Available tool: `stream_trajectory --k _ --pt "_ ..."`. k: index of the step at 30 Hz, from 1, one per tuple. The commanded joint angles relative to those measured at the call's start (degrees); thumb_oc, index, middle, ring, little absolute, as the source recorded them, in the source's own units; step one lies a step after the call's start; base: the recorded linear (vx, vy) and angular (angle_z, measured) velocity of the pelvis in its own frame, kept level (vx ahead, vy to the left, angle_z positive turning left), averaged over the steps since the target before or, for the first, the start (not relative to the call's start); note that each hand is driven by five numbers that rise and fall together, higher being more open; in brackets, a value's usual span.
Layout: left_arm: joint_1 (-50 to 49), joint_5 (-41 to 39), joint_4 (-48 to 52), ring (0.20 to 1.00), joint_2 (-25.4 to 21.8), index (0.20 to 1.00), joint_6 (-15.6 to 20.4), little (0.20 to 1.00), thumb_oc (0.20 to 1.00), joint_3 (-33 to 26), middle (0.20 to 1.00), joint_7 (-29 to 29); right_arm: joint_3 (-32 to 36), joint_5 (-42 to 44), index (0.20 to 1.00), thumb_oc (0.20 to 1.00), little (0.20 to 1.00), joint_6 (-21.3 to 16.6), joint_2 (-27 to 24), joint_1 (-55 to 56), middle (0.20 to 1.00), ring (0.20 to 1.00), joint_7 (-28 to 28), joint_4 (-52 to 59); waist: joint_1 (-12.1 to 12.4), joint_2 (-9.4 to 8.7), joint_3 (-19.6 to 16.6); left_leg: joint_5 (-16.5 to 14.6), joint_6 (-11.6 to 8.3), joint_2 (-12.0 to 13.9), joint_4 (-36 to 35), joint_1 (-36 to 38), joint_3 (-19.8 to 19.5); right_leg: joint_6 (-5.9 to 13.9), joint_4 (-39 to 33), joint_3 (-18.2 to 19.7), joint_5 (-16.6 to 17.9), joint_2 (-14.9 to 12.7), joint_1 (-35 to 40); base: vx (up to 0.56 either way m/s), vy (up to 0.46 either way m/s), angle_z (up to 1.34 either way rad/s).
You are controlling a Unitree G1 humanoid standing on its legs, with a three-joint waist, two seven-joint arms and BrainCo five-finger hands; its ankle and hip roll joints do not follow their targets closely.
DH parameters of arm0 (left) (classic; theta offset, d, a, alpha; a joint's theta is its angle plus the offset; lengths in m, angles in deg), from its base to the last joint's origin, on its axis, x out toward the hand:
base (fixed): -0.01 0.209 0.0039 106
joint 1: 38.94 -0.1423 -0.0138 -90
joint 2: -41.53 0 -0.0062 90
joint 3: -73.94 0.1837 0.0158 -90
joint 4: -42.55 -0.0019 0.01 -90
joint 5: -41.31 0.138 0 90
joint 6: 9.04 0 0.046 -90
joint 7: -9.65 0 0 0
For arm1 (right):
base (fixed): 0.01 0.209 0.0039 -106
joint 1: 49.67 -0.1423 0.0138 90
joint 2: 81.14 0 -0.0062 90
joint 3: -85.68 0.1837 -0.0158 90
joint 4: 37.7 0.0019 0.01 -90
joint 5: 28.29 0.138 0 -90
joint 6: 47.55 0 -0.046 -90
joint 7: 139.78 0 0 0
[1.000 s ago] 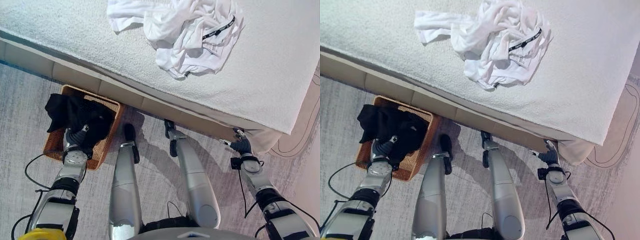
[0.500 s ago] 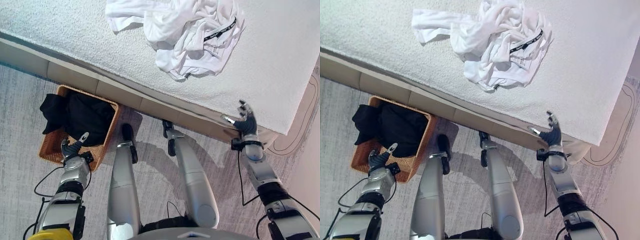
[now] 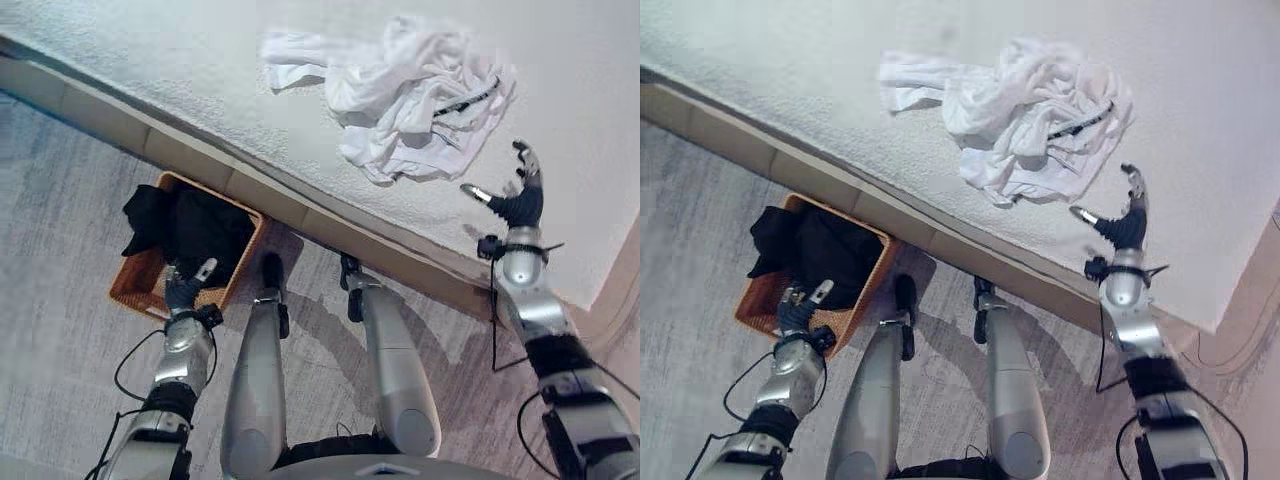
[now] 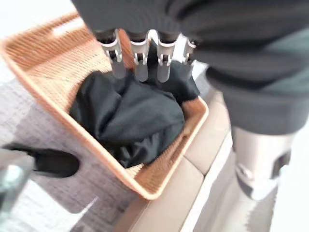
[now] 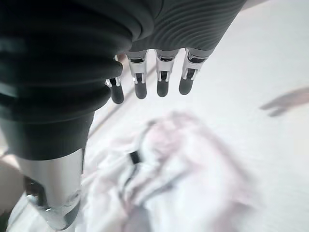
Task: Pick up clothes into the bucket
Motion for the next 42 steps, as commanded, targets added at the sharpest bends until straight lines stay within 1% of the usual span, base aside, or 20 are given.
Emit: stream_trajectory --k 1,8,12,13,15,16,19,23,24,27,28,29,31,32,33,36,38,39,41,42 --pt "-5.41 3.52 1.63 1.0 -0.67 1.0 2.36 1.0 1.0 2.77 1.0 -2.39 -3.28 0.21 1.0 1.0 1.0 1.86 -10.46 -11.05 1.0 1.0 -1.3 -10.22 2.09 6.13 -1.14 1.19 -0.08 -1.77 -1.46 1.19 -3.99 3.14 0.59 0.98 -3.67 -3.26 5.67 0.02 -0.049 0.39" --pt "-7.73 2.39 0.98 1.0 1.46 1.0 1.76 1.0 1.0 9.6 1.0 -6.31 -14.1 2.93 1.0 1.0 1.0 4.45 -15.52 -28.73 1.0 1.0 2.05 -32.45 4.84 10.45 -1.14 3.95 -0.5 -3.41 -6.25 4.37 -7.02 2.59 2.81 -1.76 -5.44 -5.85 7.46 0.01 -0.057 0.38" --pt "-7.16 2.67 0.85 1.0 2.36 1.0 1.41 1.0 1.0 12.9 1.0 -7.55 -19.13 1.91 1.0 1.0 1.0 6.31 -17.32 -33.88 1.0 1.0 5.99 -42.12 6.1 11.94 -1.14 5.7 -0.81 -3.51 -8.77 4.85 -8.71 2.42 3.85 -3.33 -5.97 -6.46 6.85 0.0 -0.064 0.35" --pt "-6.98 2.63 1.09 1.0 2.57 1.0 1.24 1.0 1.0 13.4 1.0 -7.71 -19.42 2.33 1.0 1.0 1.0 6.7 -17.53 -34.44 1.0 1.0 6.25 -43.3 6.18 12.15 -1.14 5.96 -0.86 -3.5 -9.26 4.96 -9.05 2.42 3.88 -3.53 -6.01 -6.5 6.83 0.0 -0.083 0.2" --pt "-6.54 2.52 0.95 1.0 3.08 1.0 0.73 1.0 1.0 14.27 1.0 -8.64 -21.9 0.78 1.0 1.0 1.0 7.77 -18.46 -35.15 1.0 1.0 9.92 -46.41 6.48 12.37 -1.14 6.54 -1.03 -3.5 -10.06 4.92 -9.74 2.48 4.12 -4.22 -6.19 -6.72 6.47 0.05 -0.11 0.2" --pt "-6.5 2.7 1.2 1.0 3.23 1.0 0.42 1.0 1.0 14.82 1.0 -9.2 -22.74 0.2 1.0 1.0 1.0 8.41 -18.79 -34.85 1.0 1.0 11.39 -47.27 6.46 12.16 -1.14 5.11 -1.14 -3.7 -10.15 6.02 -10.04 2.82 5.07 -3.96 -8.27 -7.0 7.1 0.09 -0.128 0.13" --pt "-6.6 3.47 1.69 1.0 3.36 1.0 -0.89 1.0 1.0 16.04 1.0 -11.68 -26.65 -5.3 1.0 1.0 1.0 10.61 -19.63 -34.06 1.0 1.0 19.12 -52.22 6.8 12.8 -1.14 5.89 -1.2 -4.03 -10.9 6.01 -11.3 2.73 5.43 -4.99 -8.69 -7.53 7.21 0.03 -0.085 0.25" --pt "-6.1 2.92 1.32 1.0 3.67 1.0 -1.69 1.0 1.0 16.38 1.0 -11.98 -25.78 -6.42 1.0 1.0 1.0 11.57 -19.26 -34.19 1.0 1.0 18.09 -54.06 6.82 13.2 -1.14 6.32 -0.91 -3.94 -11.85 6.25 -11.21 2.93 5.64 -4.91 -8.6 -7.7 6.96 0.01 0.005 0.18" --pt "-5.68 2.72 1.26 1.0 3.81 1.0 -1.76 1.0 1.0 16.32 1.0 -11.76 -25.59 -6.62 0.947 0.947 0.947 11.39 -19.15 -33.66 0.947 0.947 17.65 -53.53 6.81 13.2 -1.14 6.41 -0.88 -3.96 -12.11 6.23 -11.22 3.01 5.5 -4.78 -8.52 -7.67 6.86 0.0 0.0 0.0" --pt "-5.22 2.81 1.23 1.0 3.77 1.0 -1.63 1.0 1.0 16.2 1.0 -11.43 -26.08 -8.06 0.558 0.558 0.558 11.16 -19.1 -33.2 0.558 0.558 16.62 -52.29 6.78 13.21 -1.14 6.8 -0.81 -3.9 -12.71 6.21 -11.26 3.18 5.2 -4.78 -8.28 -7.67 6.71 0.0 0.0 0.0" --pt "-4.95 2.64 1.21 1.0 3.79 1.0 -1.48 1.0 1.0 16.18 1.0 -11.23 -26.55 -8.83 0.325 0.325 0.325 11.06 -19.14 -33.68 0.325 0.325 15.45 -51.52 6.75 13.18 -1.14 6.97 -0.79 -3.79 -13.17 6.25 -11.24 3.29 5.02 -4.75 -8.2 -7.68 6.61 -0.09 0.061 0.0" --pt "-4.46 2.54 1.48 1.0 3.77 1.0 -1.08 1.0 1.0 16.0 1.0 -10.67 -27.0 -9.51 0.2 0.2 0.2 10.58 -19.38 -34.57 0.2 0.2 13.31 -49.99 6.83 13.48 -1.14 8.72 -0.7 -3.58 -13.67 5.07 -11.25 3.09 3.99 -5.06 -5.82 -7.42 5.55 -0.09 0.075 -0.01" --pt "-4.4 2.55 1.62 1.0 3.84 1.0 -0.76 1.0 1.0 15.98 1.0 -10.37 -27.36 -10.11 0.2 0.2 0.2 9.95 -19.63 -34.67 0.2 0.2 11.63 -47.78 6.68 13.39 -1.14 8.84 -0.69 -3.45 -13.98 5.11 -11.13 3.19 3.66 -4.9 -5.61 -7.26 5.51 -0.04 0.056 -0.03" --pt "-4.38 2.74 2.37 1.0 3.71 1.0 -0.08 1.0 1.0 16.03 1.0 -9.71 -27.2 -10.77 0.2 0.2 0.2 9.1 -19.91 -34.73 0.2 0.2 8.09 -43.6 6.26 13.25 -1.14 8.92 -0.61 -3.3 -14.37 5.18 -10.94 3.38 3.29 -4.7 -5.4 -7.13 5.37 0.0 0.023 -0.05" --pt "-4.39 2.74 2.38 1.0 3.69 1.0 -0.08 1.0 1.0 16.05 1.0 -9.7 -27.14 -10.79 0.2 0.2 0.2 9.13 -19.91 -34.67 0.2 0.2 8.08 -43.55 6.28 13.24 -1.14 8.92 -0.61 -3.3 -14.38 5.19 -10.93 3.38 3.29 -4.69 -5.4 -7.13 5.38 0.0 0.044 -0.07" --pt "-3.97 3.49 1.71 1.0 3.41 1.0 1.16 1.0 1.0 15.77 1.0 -8.43 -24.8 -9.33 0.2 0.2 0.2 7.05 -20.56 -35.16 0.2 0.2 2.11 -32.91 5.51 12.66 -1.14 8.82 -0.55 -3.19 -14.43 5.37 -10.28 3.7 2.71 -3.85 -4.98 -6.87 5.29 0.0 0.041 -0.08" --pt "-3.87 3.6 1.42 1.0 3.38 1.0 1.29 1.0 1.0 15.64 1.0 -8.03 -24.19 -9.41 0.2 0.2 0.2 6.91 -20.87 -35.13 0.2 0.2 0.96 -29.79 5.33 12.45 -1.14 8.74 -0.56 -3.21 -14.34 5.38 -10.15 3.76 2.57 -3.64 -4.9 -6.79 5.28 0.0 0.028 -0.15" --pt "-3.81 3.65 1.05 1.0 3.37 1.0 1.62 1.0 1.0 15.39 1.0 -7.64 -22.98 -9.83 0.2 0.2 0.2 6.36 -21.71 -35.53 0.2 0.2 -1.51 -23.67 4.89 12.07 -1.14 8.54 -0.53 -3.23 -14.14 5.51 -10.06 3.84 2.35 -3.31 -4.82 -6.67 5.47 0.0 0.031 -0.18" --pt "-3.96 3.63 1.12 1.0 3.31 1.0 1.84 1.0 1.0 15.17 1.0 -7.37 -21.94 -10.16 0.2 0.2 0.2 6.23 -22.45 -35.42 0.2 0.2 -2.96 -20.03 4.75 11.79 -1.14 8.37 -0.53 -3.25 -13.95 5.75 -9.85 3.89 2.24 -3.13 -4.74 -6.6 5.75 0.0 0.029 -0.1" --pt "-3.92 3.95 0.69 1.0 3.14 1.0 1.93 1.0 1.0 14.66 1.0 -7.09 -20.28 -10.89 0.2 0.2 0.2 5.72 -23.51 -35.37 0.2 0.2 -4.78 -14.65 4.4 11.32 -1.14 8.11 -0.6 -3.19 -13.71 6.22 -9.63 3.97 1.84 -2.94 -4.66 -6.51 6.58 -0.01 0.024 -0.05"
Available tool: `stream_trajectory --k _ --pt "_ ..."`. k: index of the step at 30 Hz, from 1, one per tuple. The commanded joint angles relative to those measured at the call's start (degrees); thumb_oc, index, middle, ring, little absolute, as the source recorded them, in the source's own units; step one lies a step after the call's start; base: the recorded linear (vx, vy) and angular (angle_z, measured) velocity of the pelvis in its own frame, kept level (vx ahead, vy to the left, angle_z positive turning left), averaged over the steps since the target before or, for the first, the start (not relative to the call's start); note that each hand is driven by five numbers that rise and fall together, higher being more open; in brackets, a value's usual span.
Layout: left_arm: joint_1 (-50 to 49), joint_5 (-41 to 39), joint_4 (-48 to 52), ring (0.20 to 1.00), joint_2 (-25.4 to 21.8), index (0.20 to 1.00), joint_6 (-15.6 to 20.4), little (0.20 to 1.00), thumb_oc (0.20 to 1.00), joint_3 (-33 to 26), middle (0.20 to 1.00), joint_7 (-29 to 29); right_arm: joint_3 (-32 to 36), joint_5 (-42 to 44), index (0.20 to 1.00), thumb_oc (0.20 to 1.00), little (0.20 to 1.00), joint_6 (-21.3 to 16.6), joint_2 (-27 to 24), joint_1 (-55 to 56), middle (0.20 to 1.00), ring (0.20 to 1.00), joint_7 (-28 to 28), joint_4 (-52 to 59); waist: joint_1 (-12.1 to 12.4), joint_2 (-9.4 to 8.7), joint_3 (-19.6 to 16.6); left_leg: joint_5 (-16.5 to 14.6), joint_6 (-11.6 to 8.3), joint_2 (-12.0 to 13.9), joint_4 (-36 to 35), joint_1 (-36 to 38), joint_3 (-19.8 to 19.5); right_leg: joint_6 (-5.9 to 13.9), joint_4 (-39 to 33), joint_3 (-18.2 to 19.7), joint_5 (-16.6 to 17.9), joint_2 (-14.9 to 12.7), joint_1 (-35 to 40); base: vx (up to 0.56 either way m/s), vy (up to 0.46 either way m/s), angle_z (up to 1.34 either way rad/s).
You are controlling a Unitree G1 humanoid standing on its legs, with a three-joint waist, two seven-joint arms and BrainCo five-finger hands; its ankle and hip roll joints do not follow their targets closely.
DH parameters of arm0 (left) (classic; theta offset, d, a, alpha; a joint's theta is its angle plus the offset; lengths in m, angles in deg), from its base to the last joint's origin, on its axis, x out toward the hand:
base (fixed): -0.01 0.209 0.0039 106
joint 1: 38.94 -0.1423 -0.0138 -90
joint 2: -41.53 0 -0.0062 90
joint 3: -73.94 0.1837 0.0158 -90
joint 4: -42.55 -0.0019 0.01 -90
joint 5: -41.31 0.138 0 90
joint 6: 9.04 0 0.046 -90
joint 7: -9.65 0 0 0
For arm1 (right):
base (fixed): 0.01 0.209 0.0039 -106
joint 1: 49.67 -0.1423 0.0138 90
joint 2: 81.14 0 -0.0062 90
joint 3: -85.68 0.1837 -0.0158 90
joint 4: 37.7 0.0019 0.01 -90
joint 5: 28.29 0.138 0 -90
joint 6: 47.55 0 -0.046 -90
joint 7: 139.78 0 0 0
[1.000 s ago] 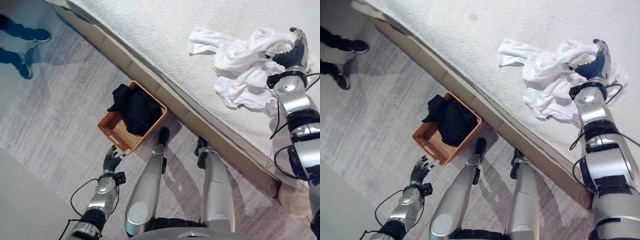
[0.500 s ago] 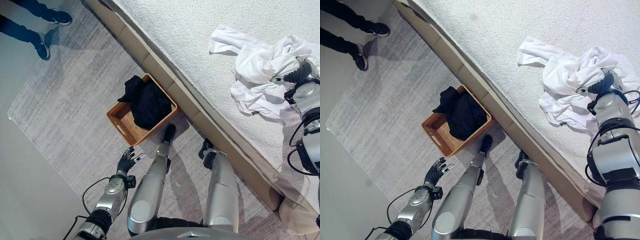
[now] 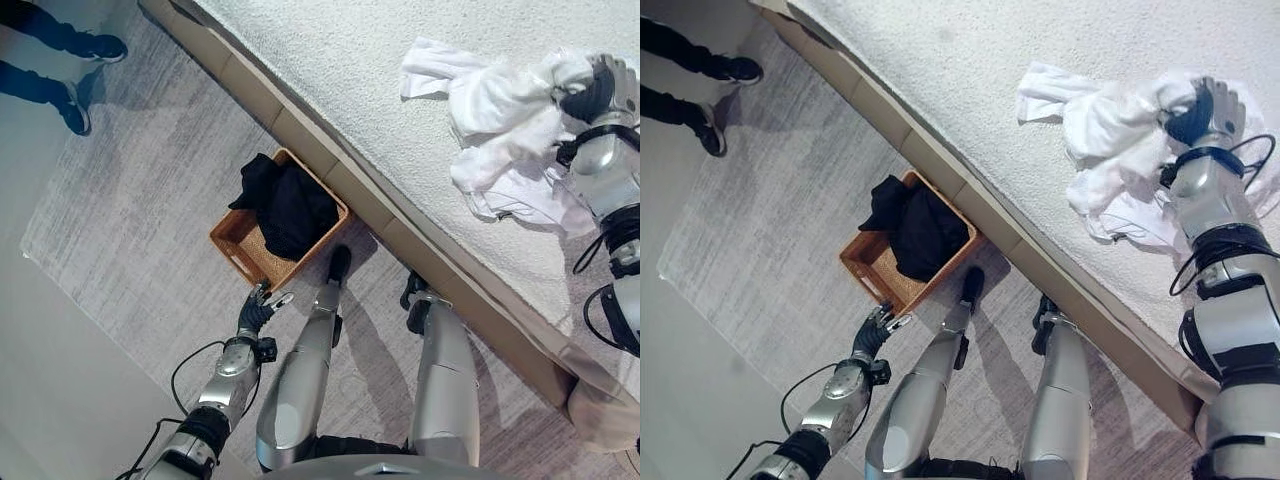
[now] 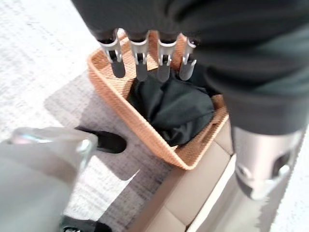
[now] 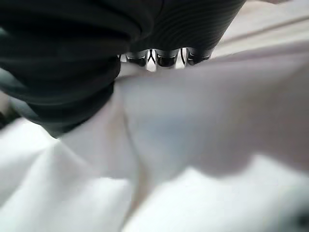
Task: Pick up clothes into the bucket
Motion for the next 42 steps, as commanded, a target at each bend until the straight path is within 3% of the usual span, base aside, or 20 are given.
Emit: stream_trajectory --k 1,8,16,28,30,34,35,36,37,38,41,42 --pt "-1.6 2.02 -1.37 1.0 -1.2 1.0 2.02 1.0 1.0 -0.4 1.0 1.67 3.16 -0.84 0.2 0.2 0.2 -3.09 -4.99 -2.42 0.2 0.2 -7.02 7.59 -1.76 -0.22 -0.14 -1.43 0.86 0.76 0.63 1.72 -0.61 5.61 -3.28 4.46 0.36 -0.13 6.84 -0.01 0.032 -0.05" --pt "-1.45 2.61 -2.43 1.0 -2.4 1.0 1.7 1.0 1.0 -2.16 1.0 1.55 6.8 1.83 0.2 0.2 0.2 -4.36 -6.73 -2.36 0.2 0.2 -6.74 15.17 -2.56 -2.26 -0.14 -2.56 0.56 1.01 1.69 5.07 0.31 5.79 -5.21 4.58 1.1 0.37 11.61 -0.01 0.016 -0.05" --pt "-3.01 2.27 0.83 1.0 -4.43 1.0 1.46 1.0 1.0 -3.94 1.0 0.53 13.56 9.93 0.2 0.2 0.2 -7.55 -4.3 0.71 0.2 0.2 -6.66 21.01 -3.46 -4.51 -3.48 -4.2 0.68 2.11 2.0 10.58 1.7 6.17 -9.74 4.69 2.53 1.95 18.92 0.03 0.021 -0.15" --pt "-6.66 3.36 10.84 1.0 -8.7 1.0 1.12 1.0 1.0 -5.51 1.0 -3.64 18.29 11.59 0.2 0.2 0.2 -8.95 -5.59 7.26 0.2 0.2 -3.87 26.08 -5.14 -7.38 -12.71 -5.6 0.31 4.04 -1.94 20.07 4.74 7.31 -19.11 3.89 4.92 3.91 29.74 0.07 0.024 -0.17" --pt "-6.85 4.06 14.79 1.0 -9.88 1.0 1.09 1.0 1.0 -5.44 1.0 -4.28 18.25 11.81 0.2 0.2 0.2 -9.14 -5.54 9.12 0.2 0.2 -2.21 26.61 -5.56 -7.96 -14.35 -6.16 0.3 4.21 -2.1 21.54 5.36 7.45 -20.62 4.19 5.21 4.37 31.5 0.08 0.005 -0.13" --pt "-4.91 7.52 27.26 1.0 -14.4 1.0 1.39 1.0 1.0 -6.28 1.0 -4.51 12.81 16.19 0.2 0.2 0.2 -9.0 -6.66 13.26 0.2 0.2 8.13 26.69 -6.37 -9.57 -17.98 -7.76 -0.06 4.94 -2.51 25.49 7.31 7.61 -23.34 5.16 5.53 5.42 35.58 0.06 -0.006 -0.14" --pt "-4.91 7.54 27.33 1.0 -14.4 1.0 1.34 1.0 1.0 -6.32 1.0 -4.5 12.77 16.22 0.2 0.2 0.2 -9.03 -6.67 13.17 0.2 0.2 8.15 26.63 -6.38 -9.58 -18.03 -7.49 -0.04 4.9 -2.64 25.38 7.32 7.63 -23.54 5.18 5.81 5.4 35.5 0.08 -0.018 -0.22" --pt "-3.44 9.74 29.99 1.0 -15.36 1.0 0.97 1.0 1.0 -6.68 1.0 -4.34 9.98 17.96 0.2 0.2 0.2 -7.73 -8.87 14.38 0.2 0.2 12.65 27.35 -6.95 -10.15 -19.76 -7.95 -0.25 5.26 -2.81 26.58 8.19 7.74 -24.74 5.48 5.96 5.65 36.81 0.05 -0.009 -0.17" --pt "-3.5 9.77 30.08 1.0 -15.37 1.0 0.9 1.0 1.0 -6.66 1.0 -4.32 10.06 18.0 0.2 0.2 0.2 -7.71 -8.89 14.49 0.2 0.2 12.68 27.4 -6.87 -10.15 -19.75 -7.97 -0.25 5.28 -2.84 26.66 8.23 7.74 -24.84 5.51 6.0 5.68 36.9 0.1 -0.026 -0.22" --pt "-0.83 11.39 33.09 1.0 -16.33 1.0 0.86 1.0 1.0 -6.78 1.0 -3.66 6.95 19.44 0.2 0.2 0.2 -7.01 -10.25 15.69 0.2 0.2 17.63 28.42 -7.21 -10.7 -21.04 -8.41 -0.4 5.5 -2.78 27.76 8.85 7.8 -25.62 5.79 6.1 5.86 38.09 0.06 -0.022 -0.22" --pt "2.16 13.25 35.96 1.0 -17.07 1.0 0.83 1.0 1.0 -6.0 1.0 -3.55 4.45 20.76 0.2 0.2 0.2 -6.35 -11.4 17.04 0.2 0.2 21.11 29.7 -7.54 -10.92 -22.08 -8.81 -0.55 5.89 -3.04 29.13 9.58 7.85 -26.64 6.15 6.29 5.97 39.55 0.07 -0.016 -0.13" --pt "5.51 15.27 38.63 1.0 -17.93 1.0 0.79 1.0 1.0 -4.77 1.0 -3.81 2.68 22.43 0.2 0.2 0.2 -5.52 -12.18 18.93 0.2 0.2 25.04 31.1 -7.92 -11.09 -23.12 -9.1 -0.61 6.11 -3.4 30.32 10.01 7.92 -27.47 6.3 6.41 6.02 40.74 0.07 -0.016 -0.16"
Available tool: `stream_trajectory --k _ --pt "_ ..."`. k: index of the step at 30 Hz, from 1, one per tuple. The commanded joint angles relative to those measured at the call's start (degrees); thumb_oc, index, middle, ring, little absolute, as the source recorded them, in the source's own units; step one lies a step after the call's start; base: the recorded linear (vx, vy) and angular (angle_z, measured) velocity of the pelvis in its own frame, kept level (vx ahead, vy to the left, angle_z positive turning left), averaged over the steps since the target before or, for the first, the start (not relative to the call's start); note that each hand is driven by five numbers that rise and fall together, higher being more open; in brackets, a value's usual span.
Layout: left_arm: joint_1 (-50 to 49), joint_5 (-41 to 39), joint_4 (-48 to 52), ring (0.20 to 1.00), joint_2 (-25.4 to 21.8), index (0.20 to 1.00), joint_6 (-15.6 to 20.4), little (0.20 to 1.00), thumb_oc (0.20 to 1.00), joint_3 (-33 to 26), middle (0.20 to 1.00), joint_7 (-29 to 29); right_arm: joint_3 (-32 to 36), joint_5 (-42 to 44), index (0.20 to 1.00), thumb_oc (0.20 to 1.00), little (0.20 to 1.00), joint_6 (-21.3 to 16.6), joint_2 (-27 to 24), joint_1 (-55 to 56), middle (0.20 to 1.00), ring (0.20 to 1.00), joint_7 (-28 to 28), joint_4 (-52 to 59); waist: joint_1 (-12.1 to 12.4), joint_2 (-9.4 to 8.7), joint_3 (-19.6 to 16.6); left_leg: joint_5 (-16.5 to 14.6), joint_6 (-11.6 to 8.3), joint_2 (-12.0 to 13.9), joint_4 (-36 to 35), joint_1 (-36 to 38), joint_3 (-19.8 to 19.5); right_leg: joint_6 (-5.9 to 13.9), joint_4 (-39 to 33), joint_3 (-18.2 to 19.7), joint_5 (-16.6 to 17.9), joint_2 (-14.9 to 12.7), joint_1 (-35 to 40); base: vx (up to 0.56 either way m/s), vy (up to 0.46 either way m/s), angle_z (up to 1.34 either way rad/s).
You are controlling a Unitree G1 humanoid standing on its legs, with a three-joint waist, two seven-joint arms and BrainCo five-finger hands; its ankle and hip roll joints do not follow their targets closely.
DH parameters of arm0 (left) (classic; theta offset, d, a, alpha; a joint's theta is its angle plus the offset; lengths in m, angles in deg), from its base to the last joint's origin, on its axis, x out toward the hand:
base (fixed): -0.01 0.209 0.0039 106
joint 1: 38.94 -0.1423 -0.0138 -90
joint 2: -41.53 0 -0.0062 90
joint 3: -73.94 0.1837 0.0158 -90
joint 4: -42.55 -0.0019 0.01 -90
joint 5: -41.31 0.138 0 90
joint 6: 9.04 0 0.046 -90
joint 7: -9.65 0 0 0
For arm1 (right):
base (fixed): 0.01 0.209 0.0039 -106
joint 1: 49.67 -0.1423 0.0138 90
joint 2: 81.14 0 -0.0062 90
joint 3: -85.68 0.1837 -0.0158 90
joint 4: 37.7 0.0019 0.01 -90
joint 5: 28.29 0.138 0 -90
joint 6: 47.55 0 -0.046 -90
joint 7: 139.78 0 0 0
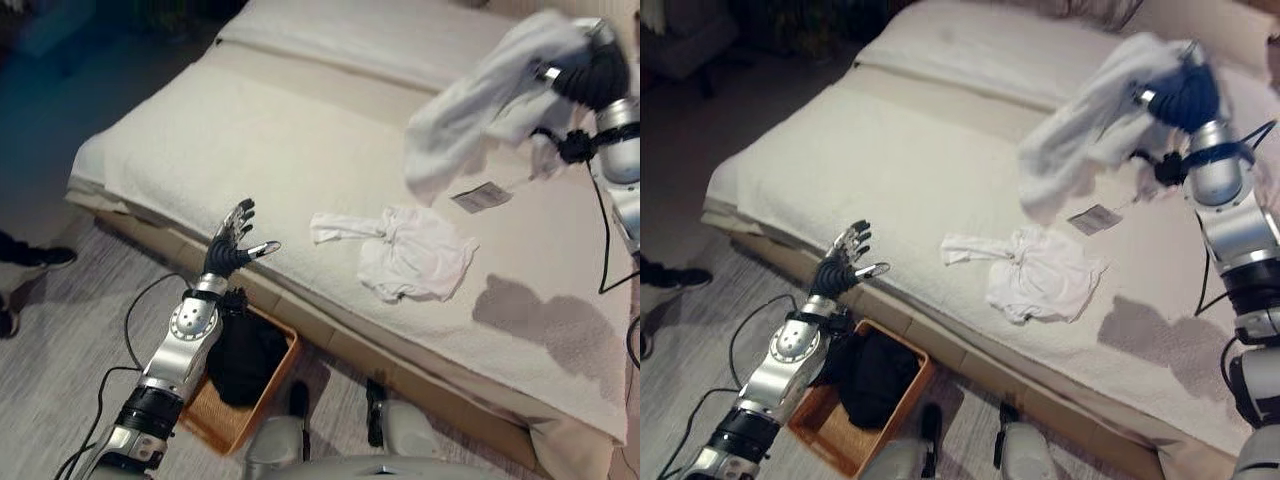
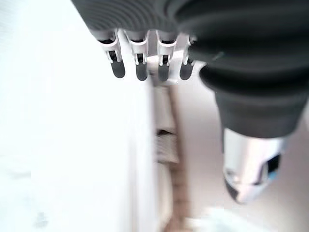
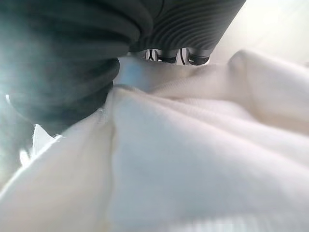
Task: Pick up clothes into the bucket
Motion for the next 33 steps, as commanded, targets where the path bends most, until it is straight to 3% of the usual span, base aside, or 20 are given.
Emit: stream_trajectory --k 1,10,18,25,33 --pt "2.54 5.17 3.7 1.0 -2.18 1.0 2.94 1.0 1.0 1.82 1.0 0.07 -2.69 5.25 0.2 0.2 0.2 -0.23 -2.91 1.46 0.2 0.2 5.97 4.33 -0.31 -2.97 -6.52 -4.4 -1.99 -0.01 4.31 -2.06 -0.24 4.21 -1.74 -0.17 -1.65 -2.8 5.08 0.09 -0.025 -0.25" --pt "12.62 16.46 7.52 1.0 -4.11 1.0 2.29 1.0 1.0 8.91 1.0 -2.08 -0.61 19.55 0.2 0.2 0.2 0.58 -1.91 9.38 0.2 0.2 13.79 12.38 -0.97 -2.69 -9.13 -4.9 -1.99 0.42 2.74 1.13 0.58 4.34 -4.69 -0.46 -1.18 -2.88 8.95 0.04 -0.009 -0.08" --pt "17.02 18.46 5.57 1.0 -3.19 1.0 0.32 1.0 1.0 13.79 1.0 -5.14 3.69 20.62 0.2 0.2 0.2 0.89 1.24 12.64 0.2 0.2 12.63 17.06 -1.37 -2.45 -9.84 -4.94 -1.69 0.39 2.19 1.96 0.27 4.28 -5.1 -1.03 -1.31 -2.9 10.16 0.0 -0.001 0.0" --pt "22.51 11.79 -1.44 1.0 4.85 1.0 -2.02 1.0 1.0 20.81 1.0 -7.6 4.19 18.55 0.2 0.2 0.2 0.5 8.09 11.59 0.2 0.2 10.88 23.13 -2.03 -2.13 -9.89 -4.47 -1.13 0.14 2.39 1.78 -0.16 4.17 -5.02 -1.26 -1.15 -2.99 10.19 0.0 0.0 0.0" --pt "24.61 8.54 -5.72 1.0 9.88 1.0 -3.32 1.0 1.0 23.2 1.0 -7.18 3.46 18.17 0.2 0.2 0.2 0.04 12.38 11.44 0.2 0.2 10.88 27.47 -2.35 -1.91 -9.58 -4.38 -0.87 0.05 2.61 1.59 -0.44 4.05 -4.71 -1.44 -1.29 -3.03 10.03 0.0 0.0 0.0"
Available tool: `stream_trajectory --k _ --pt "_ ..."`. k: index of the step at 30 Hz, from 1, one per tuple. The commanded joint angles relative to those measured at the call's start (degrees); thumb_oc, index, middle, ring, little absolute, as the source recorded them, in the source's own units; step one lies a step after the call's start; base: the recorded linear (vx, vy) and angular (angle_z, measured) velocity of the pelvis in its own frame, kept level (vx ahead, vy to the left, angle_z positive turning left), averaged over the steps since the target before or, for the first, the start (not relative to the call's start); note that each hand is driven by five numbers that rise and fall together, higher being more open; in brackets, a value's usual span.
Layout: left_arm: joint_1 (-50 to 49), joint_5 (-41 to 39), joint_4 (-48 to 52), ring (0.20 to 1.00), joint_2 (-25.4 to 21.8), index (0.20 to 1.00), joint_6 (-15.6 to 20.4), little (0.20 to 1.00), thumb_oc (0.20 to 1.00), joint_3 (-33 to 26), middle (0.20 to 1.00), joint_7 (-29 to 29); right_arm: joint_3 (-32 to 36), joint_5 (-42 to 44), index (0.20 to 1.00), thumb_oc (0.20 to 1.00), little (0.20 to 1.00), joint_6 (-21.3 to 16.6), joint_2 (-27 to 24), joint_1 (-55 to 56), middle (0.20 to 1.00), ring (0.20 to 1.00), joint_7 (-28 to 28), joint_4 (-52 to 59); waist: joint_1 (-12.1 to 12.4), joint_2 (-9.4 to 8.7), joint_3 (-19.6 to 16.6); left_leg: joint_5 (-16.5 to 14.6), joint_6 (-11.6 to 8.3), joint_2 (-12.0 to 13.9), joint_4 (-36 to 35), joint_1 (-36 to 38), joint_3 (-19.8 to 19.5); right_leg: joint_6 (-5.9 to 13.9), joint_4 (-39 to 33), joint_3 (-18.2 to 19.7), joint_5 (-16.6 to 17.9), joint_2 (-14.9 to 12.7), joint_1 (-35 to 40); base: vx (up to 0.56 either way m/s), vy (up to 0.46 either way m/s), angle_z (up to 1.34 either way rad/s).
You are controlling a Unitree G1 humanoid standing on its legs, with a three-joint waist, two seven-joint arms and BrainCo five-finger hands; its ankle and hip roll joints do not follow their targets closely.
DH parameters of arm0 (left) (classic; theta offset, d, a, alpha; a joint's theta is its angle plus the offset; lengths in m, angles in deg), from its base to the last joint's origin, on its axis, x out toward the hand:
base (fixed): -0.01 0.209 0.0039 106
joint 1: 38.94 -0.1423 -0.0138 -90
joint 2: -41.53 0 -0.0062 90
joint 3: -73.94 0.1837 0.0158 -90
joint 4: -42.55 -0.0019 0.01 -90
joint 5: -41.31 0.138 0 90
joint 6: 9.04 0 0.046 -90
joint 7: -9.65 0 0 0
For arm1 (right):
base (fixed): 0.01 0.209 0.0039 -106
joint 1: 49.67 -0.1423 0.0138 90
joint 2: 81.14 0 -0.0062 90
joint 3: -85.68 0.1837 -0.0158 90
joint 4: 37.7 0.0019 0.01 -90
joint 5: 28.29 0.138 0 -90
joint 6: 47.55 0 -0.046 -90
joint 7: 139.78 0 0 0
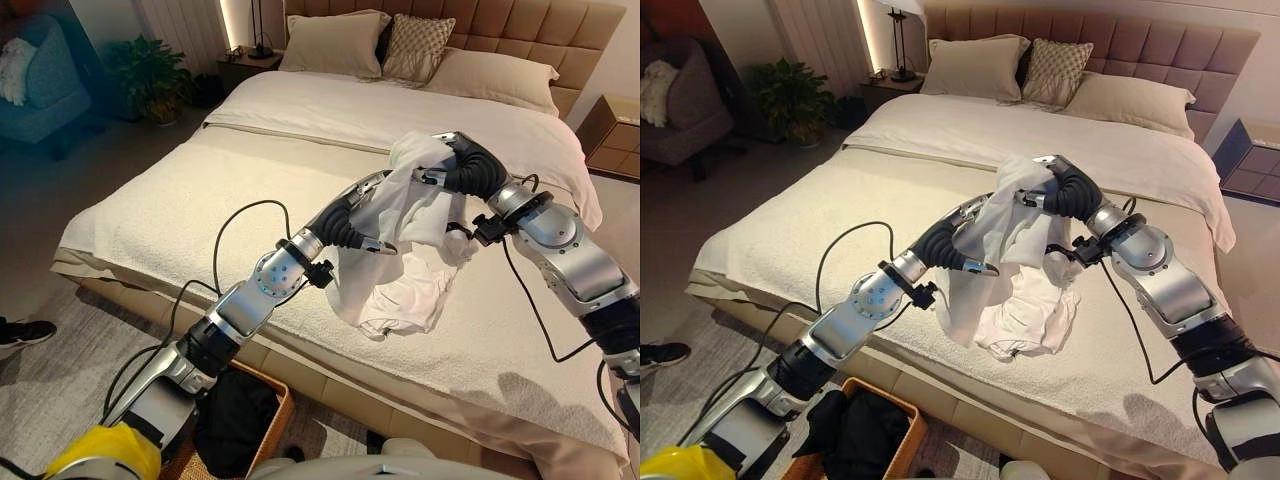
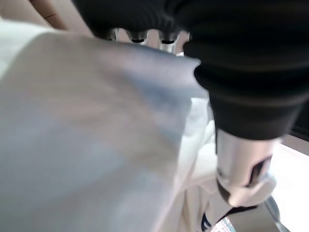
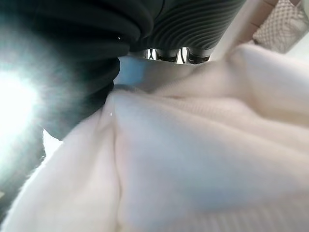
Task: Pick up clothes into the bucket
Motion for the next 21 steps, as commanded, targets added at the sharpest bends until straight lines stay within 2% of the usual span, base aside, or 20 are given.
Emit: stream_trajectory --k 1,7,12,13,14,15,21 --pt "6.17 -2.52 -4.75 1.0 2.4 1.0 0.18 1.0 1.0 2.21 1.0 -0.06 2.03 0.84 0.2 0.2 0.2 -3.79 2.17 -2.6 0.2 0.2 -0.77 6.35 -0.21 -3.38 -3.31 -3.8 -0.66 -0.53 4.84 -3.76 -2.0 4.25 2.17 -2.27 -3.92 -4.11 2.84 0.0 0.0 0.0" --pt "6.38 -3.33 -5.63 1.0 4.06 1.0 -0.18 1.0 1.0 2.42 1.0 0.31 2.15 1.58 0.2 0.2 0.2 -3.96 3.63 -1.69 0.2 0.2 -0.75 6.87 -0.36 -3.41 -3.02 -3.8 -0.59 -0.6 5.08 -4.1 -2.25 4.25 2.32 -2.51 -3.89 -4.3 2.75 0.0 0.001 0.01" --pt "6.19 4.99 -5.31 1.0 3.6 1.0 -0.18 1.0 1.0 0.47 1.0 2.46 3.96 2.94 0.2 0.2 0.2 -4.06 5.52 0.55 0.2 0.2 -0.22 8.06 0.0 -3.77 -2.63 -3.96 -0.46 -0.68 5.55 -4.56 -2.44 4.23 2.53 -2.65 -3.95 -4.4 2.54 0.0 0.0 0.0" --pt "6.18 5.0 -5.3 0.812 3.59 0.812 -0.18 0.812 0.812 0.49 0.812 2.46 3.99 2.93 0.2 0.2 0.2 -4.05 5.52 0.59 0.2 0.2 -0.22 8.09 0.01 -3.78 -2.65 -3.97 -0.46 -0.69 5.57 -4.57 -2.43 4.23 2.54 -2.64 -3.96 -4.4 2.52 0.0 0.0 0.0" --pt "5.29 5.59 -5.57 0.41 3.95 0.41 -0.06 0.41 0.41 -0.08 0.41 2.93 4.57 3.38 0.2 0.2 0.2 -4.27 6.3 1.46 0.2 0.2 -0.14 8.5 0.05 -3.88 -2.59 -4.09 -0.38 -0.73 5.73 -4.6 -2.44 4.24 2.61 -2.55 -3.99 -4.44 2.49 0.0 0.0 0.0" --pt "4.86 5.19 -5.65 0.2 4.12 0.2 0.05 0.2 0.2 -0.4 0.2 3.14 4.77 3.5 0.2 0.2 0.2 -4.39 6.41 1.6 0.2 0.2 -0.04 8.76 0.06 -3.9 -2.54 -4.11 -0.37 -0.72 5.77 -4.64 -2.42 4.23 2.68 -2.53 -4.05 -4.43 2.44 0.0 0.0 0.0" --pt "1.78 -2.42 -4.78 0.2 5.15 0.2 0.98 0.2 0.2 -1.85 0.2 3.57 5.34 3.73 0.2 0.2 0.2 -4.83 7.04 3.0 0.2 0.2 -0.19 8.96 0.08 -4.01 -2.58 -4.19 -0.32 -0.78 5.78 -4.63 -2.38 4.2 2.85 -2.46 -4.14 -4.47 2.45 0.01 -0.001 0.0"
